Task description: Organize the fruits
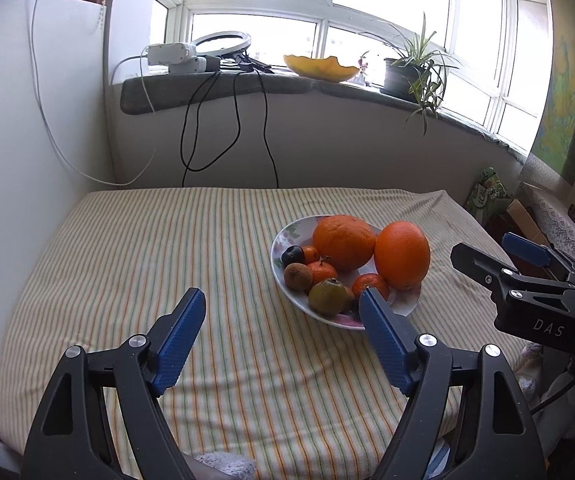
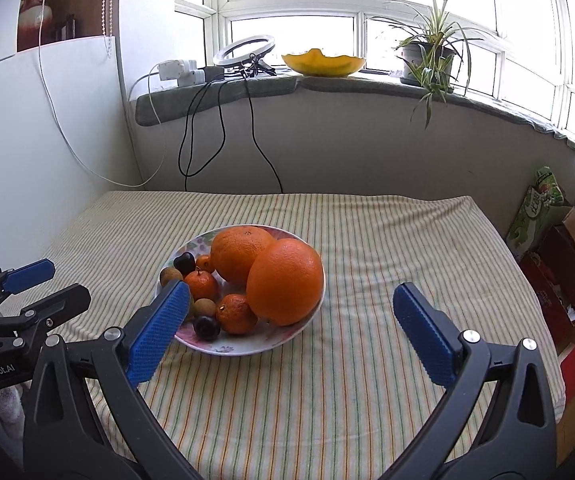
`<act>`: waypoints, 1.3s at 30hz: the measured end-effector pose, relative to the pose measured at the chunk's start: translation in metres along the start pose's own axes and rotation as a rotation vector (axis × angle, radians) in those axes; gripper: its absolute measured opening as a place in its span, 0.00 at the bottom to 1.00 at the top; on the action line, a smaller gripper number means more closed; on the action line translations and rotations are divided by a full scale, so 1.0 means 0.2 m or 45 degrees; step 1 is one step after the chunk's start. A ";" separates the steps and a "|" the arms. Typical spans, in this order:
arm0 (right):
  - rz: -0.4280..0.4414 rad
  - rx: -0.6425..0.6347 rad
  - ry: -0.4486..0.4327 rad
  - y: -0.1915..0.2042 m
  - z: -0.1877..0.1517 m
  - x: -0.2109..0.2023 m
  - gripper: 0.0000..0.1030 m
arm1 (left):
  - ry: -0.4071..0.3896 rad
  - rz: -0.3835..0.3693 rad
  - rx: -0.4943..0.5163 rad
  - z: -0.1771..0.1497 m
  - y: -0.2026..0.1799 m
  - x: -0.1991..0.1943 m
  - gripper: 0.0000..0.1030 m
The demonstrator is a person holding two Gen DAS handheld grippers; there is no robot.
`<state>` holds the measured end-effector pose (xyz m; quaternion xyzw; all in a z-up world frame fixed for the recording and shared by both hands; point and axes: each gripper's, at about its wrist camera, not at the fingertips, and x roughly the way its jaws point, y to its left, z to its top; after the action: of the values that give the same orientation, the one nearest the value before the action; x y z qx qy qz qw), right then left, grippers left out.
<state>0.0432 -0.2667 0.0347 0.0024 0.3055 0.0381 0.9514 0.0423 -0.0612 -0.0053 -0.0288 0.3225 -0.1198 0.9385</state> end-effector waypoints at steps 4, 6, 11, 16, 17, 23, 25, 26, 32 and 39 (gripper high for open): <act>0.002 0.008 0.006 -0.02 -0.01 0.01 1.00 | 0.005 0.008 0.002 -0.01 -0.01 0.00 0.77; 0.003 0.007 0.006 -0.01 -0.01 0.00 1.00 | 0.007 0.007 0.000 -0.01 -0.02 0.00 0.77; 0.011 -0.009 0.001 -0.01 0.00 0.00 1.00 | 0.005 0.015 0.003 -0.01 -0.02 0.00 0.77; 0.019 -0.017 0.003 0.00 0.01 0.00 1.00 | 0.005 0.023 -0.003 -0.01 -0.01 -0.01 0.77; 0.021 -0.018 0.004 0.00 0.00 0.00 1.00 | 0.005 0.022 -0.005 -0.01 -0.01 -0.01 0.77; 0.028 -0.028 0.003 0.02 0.00 0.00 1.00 | 0.003 0.026 -0.003 -0.01 -0.01 -0.01 0.77; 0.032 -0.029 0.004 0.02 0.01 0.00 1.00 | 0.003 0.028 -0.005 -0.01 -0.01 -0.01 0.77; 0.029 -0.029 0.002 0.02 0.01 0.00 1.00 | 0.002 0.029 -0.004 -0.01 -0.01 -0.01 0.77; 0.034 -0.027 0.005 0.02 0.01 0.01 1.00 | 0.005 0.033 -0.004 -0.01 -0.01 -0.01 0.77; 0.036 -0.026 0.007 0.01 0.00 0.01 1.00 | 0.013 0.037 -0.006 -0.01 -0.02 0.00 0.77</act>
<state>0.0452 -0.2639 0.0332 -0.0032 0.3078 0.0546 0.9499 0.0400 -0.0643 -0.0073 -0.0259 0.3280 -0.1057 0.9384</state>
